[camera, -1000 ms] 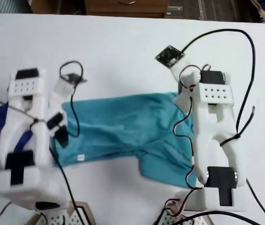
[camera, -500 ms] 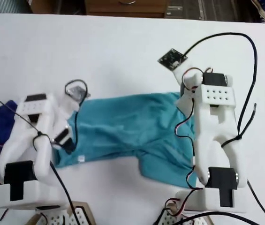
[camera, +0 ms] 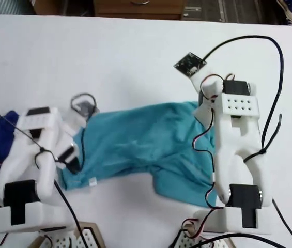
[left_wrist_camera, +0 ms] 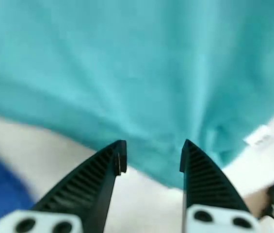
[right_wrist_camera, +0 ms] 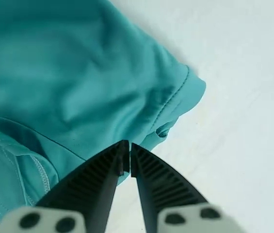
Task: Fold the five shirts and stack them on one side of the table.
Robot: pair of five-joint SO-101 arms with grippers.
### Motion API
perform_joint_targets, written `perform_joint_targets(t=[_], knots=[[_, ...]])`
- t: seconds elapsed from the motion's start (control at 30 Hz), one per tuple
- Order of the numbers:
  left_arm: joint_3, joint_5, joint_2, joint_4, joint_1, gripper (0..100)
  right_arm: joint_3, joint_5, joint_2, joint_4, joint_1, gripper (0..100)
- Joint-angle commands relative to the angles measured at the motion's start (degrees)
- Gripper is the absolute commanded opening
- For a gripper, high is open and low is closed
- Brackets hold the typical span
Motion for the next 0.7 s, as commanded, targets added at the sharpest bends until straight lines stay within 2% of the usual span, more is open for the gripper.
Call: perform_joint_targets(t=[0.0,0.13,0.27,0.43,0.67], knots=[[-12.35,0.26,-1.76,4.48,-2.81,21,-0.26,0.53,-3.47,1.19,0.57,1.9],[-22.73,0.53,-1.49,8.97,-3.69,21,-0.26,0.53,-3.47,1.45,0.57,1.9],[-24.13,7.56,0.35,2.02,-2.81,21,-0.35,0.18,-3.47,1.36,0.22,1.9],[-25.45,15.03,11.52,-4.75,-1.67,21,-0.26,0.09,-3.47,1.80,0.57,1.9],[-38.90,18.55,27.34,-3.08,-1.32,21,1.23,0.53,-6.90,3.74,0.66,1.9]])
